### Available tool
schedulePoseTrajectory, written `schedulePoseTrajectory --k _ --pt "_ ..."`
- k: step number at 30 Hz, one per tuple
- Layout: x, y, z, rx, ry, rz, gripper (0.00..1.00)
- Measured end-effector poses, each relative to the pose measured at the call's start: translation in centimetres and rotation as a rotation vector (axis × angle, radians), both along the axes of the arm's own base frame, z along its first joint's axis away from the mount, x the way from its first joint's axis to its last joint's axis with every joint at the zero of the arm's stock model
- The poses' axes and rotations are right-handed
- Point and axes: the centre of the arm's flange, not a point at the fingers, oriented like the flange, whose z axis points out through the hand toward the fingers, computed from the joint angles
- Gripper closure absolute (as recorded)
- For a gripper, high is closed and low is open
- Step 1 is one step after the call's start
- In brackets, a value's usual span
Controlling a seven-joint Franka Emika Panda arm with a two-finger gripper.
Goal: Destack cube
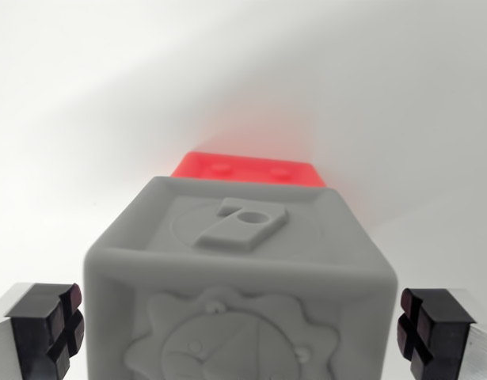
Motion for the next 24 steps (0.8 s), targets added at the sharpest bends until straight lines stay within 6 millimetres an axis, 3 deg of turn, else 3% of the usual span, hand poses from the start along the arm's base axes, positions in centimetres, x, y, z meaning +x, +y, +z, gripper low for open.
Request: schedulePoseTrajectory --k 5,6,24 --pt "-0.01 0.02 -0.32 0.0 0.0 0.0 0.0" --pt "-0.01 0.02 -0.34 0.0 0.0 0.0 1.0" --pt "0.02 0.0 -0.33 0.0 -0.001 0.0 1.0"
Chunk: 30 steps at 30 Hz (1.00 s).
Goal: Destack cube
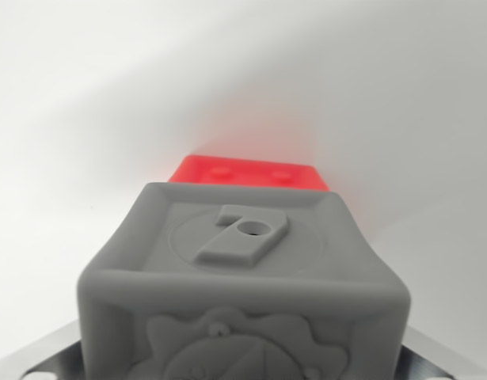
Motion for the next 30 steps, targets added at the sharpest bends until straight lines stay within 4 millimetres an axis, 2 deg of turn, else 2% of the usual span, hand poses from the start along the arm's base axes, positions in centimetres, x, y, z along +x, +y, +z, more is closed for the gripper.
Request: schedulePoseTrajectory --k 21,30 --pt "0.0 0.01 0.02 0.0 0.0 0.0 1.0" --pt "0.06 -0.01 0.76 0.001 -0.003 -0.001 1.0"
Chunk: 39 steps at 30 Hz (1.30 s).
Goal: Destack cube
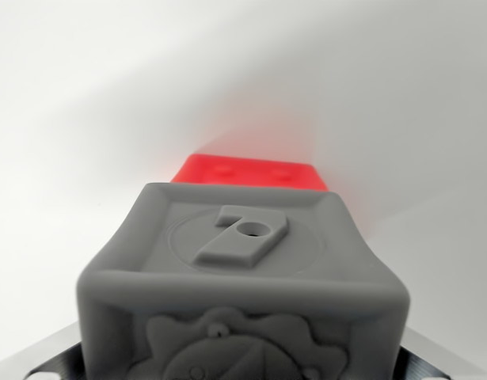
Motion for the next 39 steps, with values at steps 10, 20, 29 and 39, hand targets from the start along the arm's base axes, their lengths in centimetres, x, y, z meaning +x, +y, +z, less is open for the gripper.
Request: schedulePoseTrajectory --k 10,20,29,39 --pt "0.0 0.0 1.4 0.001 -0.001 0.0 1.0" --pt "0.1 -0.1 3.3 0.002 -0.002 0.0 1.0" --pt "0.1 0.0 5.5 0.002 -0.005 0.001 1.0" --pt "0.1 0.0 7.5 0.003 -0.005 0.002 1.0"
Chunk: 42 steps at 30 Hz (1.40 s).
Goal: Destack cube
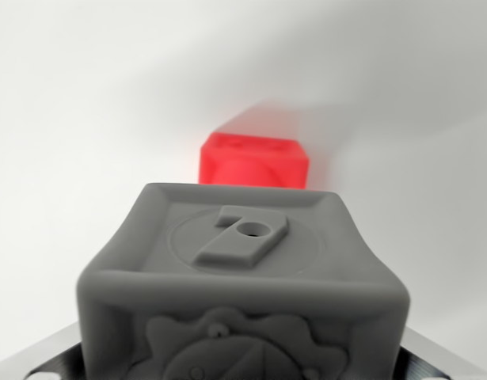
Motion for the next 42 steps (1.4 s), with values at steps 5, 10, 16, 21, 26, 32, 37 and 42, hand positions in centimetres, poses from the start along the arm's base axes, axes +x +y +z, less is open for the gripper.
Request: schedulePoseTrajectory --k 5,10,16,21,26,32,37,42 --pt "0.0 0.0 1.3 0.001 -0.001 0.0 1.0" --pt "0.1 -0.1 2.1 0.001 -0.005 0.013 1.0" --pt "0.4 -1.2 1.5 -0.002 0.004 0.064 1.0" --pt "0.7 -1.8 1.5 -0.003 0.002 0.104 1.0" --pt "1.1 -2.6 1.3 -0.004 0.002 0.145 1.0" --pt "1.5 -3.6 1.1 -0.005 0.002 0.201 1.0" --pt "1.8 -4.3 0.9 -0.005 0.002 0.242 1.0" --pt "2.2 -5.1 0.8 -0.006 0.001 0.288 1.0"
